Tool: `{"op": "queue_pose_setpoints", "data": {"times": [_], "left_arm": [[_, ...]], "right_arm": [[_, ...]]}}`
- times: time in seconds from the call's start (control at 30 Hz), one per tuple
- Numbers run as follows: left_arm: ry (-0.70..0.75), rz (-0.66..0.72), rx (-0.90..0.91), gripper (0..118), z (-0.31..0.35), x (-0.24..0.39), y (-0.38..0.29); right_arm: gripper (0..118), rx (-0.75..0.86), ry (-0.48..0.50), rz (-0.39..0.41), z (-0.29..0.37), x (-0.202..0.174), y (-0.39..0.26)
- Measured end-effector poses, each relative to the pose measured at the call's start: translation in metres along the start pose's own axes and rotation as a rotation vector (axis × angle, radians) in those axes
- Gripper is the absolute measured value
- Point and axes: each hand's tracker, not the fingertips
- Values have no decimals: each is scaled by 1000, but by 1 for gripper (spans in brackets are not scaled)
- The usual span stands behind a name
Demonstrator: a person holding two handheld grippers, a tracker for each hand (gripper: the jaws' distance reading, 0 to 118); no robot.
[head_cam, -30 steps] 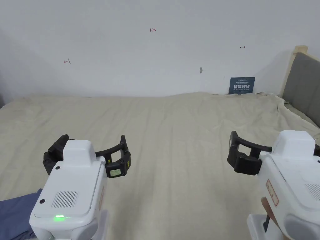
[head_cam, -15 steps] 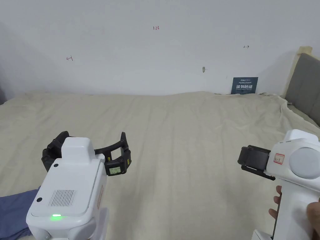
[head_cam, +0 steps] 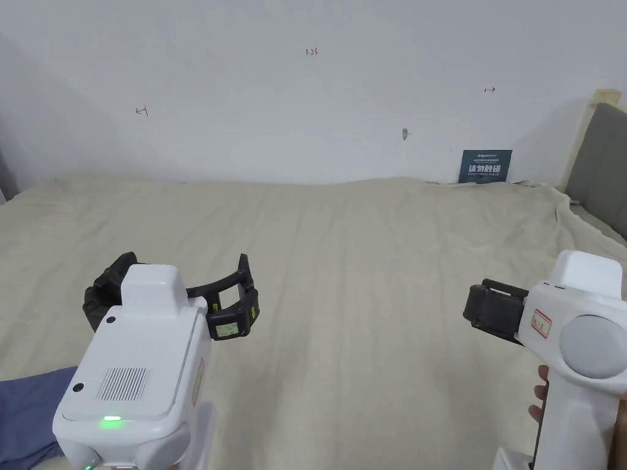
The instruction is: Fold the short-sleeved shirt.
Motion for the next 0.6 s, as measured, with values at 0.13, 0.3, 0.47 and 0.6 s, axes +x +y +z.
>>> {"op": "queue_pose_setpoints", "data": {"times": [0.13,0.3,0.47,0.6], "left_arm": [[1,-5,-2,118,-1,0,0],[-1,-2,1,118,0,-1,0],[-2,-6,6,118,0,-1,1],[-1,-7,6,118,0,-1,1]], "right_arm": [[116,-8,3,-17,-2,1,1],[116,65,32,-27,-4,6,0],[116,230,138,-1,1,10,-9],[117,372,129,38,2,8,-18]]}}
